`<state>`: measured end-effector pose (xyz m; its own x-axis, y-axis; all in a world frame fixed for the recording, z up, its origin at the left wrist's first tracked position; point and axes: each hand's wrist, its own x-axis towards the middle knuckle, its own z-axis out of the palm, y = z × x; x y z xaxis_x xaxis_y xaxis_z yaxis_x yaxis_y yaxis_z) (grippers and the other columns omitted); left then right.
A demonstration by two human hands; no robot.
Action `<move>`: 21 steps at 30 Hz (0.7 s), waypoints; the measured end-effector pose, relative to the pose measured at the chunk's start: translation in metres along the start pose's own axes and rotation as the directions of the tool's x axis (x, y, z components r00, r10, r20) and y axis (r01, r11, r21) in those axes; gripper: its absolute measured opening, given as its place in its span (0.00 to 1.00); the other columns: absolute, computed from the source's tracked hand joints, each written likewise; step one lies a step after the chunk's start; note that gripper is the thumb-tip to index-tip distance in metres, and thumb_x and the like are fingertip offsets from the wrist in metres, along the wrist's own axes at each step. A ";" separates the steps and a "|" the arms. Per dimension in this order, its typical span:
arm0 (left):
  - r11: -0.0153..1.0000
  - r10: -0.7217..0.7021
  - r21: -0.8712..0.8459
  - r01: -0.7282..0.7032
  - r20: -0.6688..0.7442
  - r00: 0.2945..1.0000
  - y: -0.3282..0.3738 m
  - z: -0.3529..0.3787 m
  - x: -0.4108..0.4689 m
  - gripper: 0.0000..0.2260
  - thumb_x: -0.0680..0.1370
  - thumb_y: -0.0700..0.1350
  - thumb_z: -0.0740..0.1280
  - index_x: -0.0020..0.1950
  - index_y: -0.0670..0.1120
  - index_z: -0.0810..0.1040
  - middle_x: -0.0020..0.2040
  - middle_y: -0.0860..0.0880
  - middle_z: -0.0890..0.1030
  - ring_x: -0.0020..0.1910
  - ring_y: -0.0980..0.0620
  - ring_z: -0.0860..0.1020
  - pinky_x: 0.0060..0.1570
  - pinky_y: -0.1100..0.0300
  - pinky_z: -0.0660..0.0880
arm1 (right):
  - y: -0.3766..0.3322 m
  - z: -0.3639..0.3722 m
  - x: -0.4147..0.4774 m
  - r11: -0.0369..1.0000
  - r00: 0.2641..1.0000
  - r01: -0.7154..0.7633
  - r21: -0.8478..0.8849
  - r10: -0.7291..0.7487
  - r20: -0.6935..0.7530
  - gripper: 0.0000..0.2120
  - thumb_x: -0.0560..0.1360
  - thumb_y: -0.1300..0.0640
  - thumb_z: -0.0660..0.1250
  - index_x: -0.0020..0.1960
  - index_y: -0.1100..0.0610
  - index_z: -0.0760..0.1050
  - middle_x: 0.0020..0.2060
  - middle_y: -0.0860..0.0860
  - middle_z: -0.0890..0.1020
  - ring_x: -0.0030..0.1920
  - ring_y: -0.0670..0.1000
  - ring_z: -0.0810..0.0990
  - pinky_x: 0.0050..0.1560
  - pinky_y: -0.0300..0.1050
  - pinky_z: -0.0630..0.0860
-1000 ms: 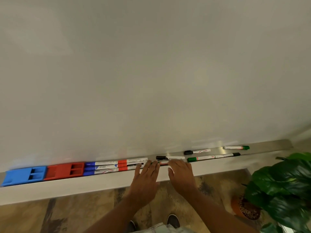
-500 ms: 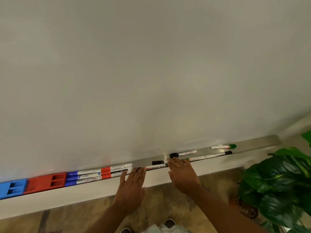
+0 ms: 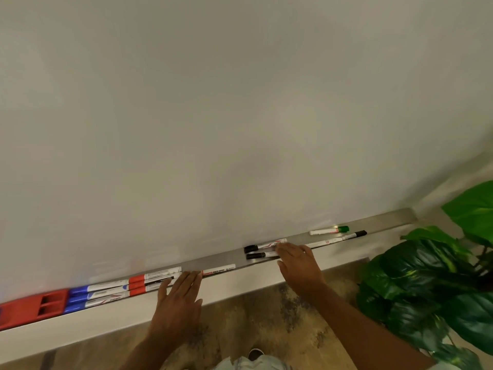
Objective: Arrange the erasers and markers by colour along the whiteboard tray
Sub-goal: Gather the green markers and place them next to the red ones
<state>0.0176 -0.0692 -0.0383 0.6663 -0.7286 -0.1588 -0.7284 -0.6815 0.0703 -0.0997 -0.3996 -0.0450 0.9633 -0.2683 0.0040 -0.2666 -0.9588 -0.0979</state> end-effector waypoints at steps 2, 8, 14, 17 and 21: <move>1.000 -0.001 -0.003 0.001 -0.033 0.999 0.001 0.000 0.000 0.29 0.78 0.56 0.54 0.68 0.44 0.84 0.65 0.45 0.86 0.64 0.44 0.84 0.70 0.41 0.67 | 0.015 -0.005 0.005 0.995 0.995 -0.095 0.024 0.095 0.008 0.18 0.85 0.51 0.57 0.73 0.50 0.73 0.70 0.47 0.78 0.71 0.49 0.74 0.74 0.53 0.64; 0.999 -0.039 -0.027 0.037 -0.080 0.996 0.009 0.000 0.004 0.25 0.81 0.55 0.58 0.68 0.42 0.83 0.67 0.44 0.84 0.67 0.44 0.83 0.67 0.38 0.75 | 0.062 -0.025 0.019 0.994 0.980 -0.078 -0.076 0.091 0.176 0.15 0.83 0.45 0.61 0.67 0.46 0.75 0.65 0.45 0.78 0.66 0.50 0.75 0.70 0.53 0.63; 0.992 -0.082 -0.102 0.075 -0.072 0.994 0.021 0.000 0.005 0.36 0.85 0.60 0.41 0.70 0.43 0.82 0.69 0.44 0.83 0.69 0.44 0.81 0.74 0.42 0.65 | 0.077 -0.036 0.036 0.987 0.951 0.006 -0.161 0.044 0.305 0.12 0.81 0.50 0.66 0.65 0.46 0.76 0.60 0.47 0.77 0.64 0.52 0.74 0.67 0.55 0.66; 0.986 -0.087 -0.149 0.073 -0.088 0.992 0.027 0.000 0.009 0.36 0.84 0.62 0.41 0.75 0.44 0.77 0.74 0.45 0.79 0.74 0.44 0.77 0.78 0.43 0.62 | 0.077 -0.040 0.044 0.992 0.944 -0.007 -0.127 0.049 0.327 0.10 0.79 0.50 0.69 0.61 0.47 0.79 0.58 0.47 0.77 0.62 0.51 0.74 0.67 0.54 0.65; 0.963 -0.114 -0.258 0.083 -0.110 0.987 0.038 0.001 0.016 0.29 0.83 0.57 0.53 0.81 0.45 0.69 0.81 0.46 0.70 0.81 0.46 0.67 0.80 0.45 0.55 | 0.078 -0.043 0.044 0.999 0.954 -0.022 -0.046 0.035 0.299 0.08 0.78 0.49 0.70 0.57 0.45 0.80 0.53 0.44 0.77 0.60 0.50 0.75 0.66 0.53 0.65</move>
<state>0.0004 -0.1068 -0.0394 0.7586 -0.6491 -0.0567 -0.6049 -0.7339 0.3089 -0.0794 -0.4907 -0.0096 0.9182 -0.2618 -0.2972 -0.2893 -0.9558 -0.0517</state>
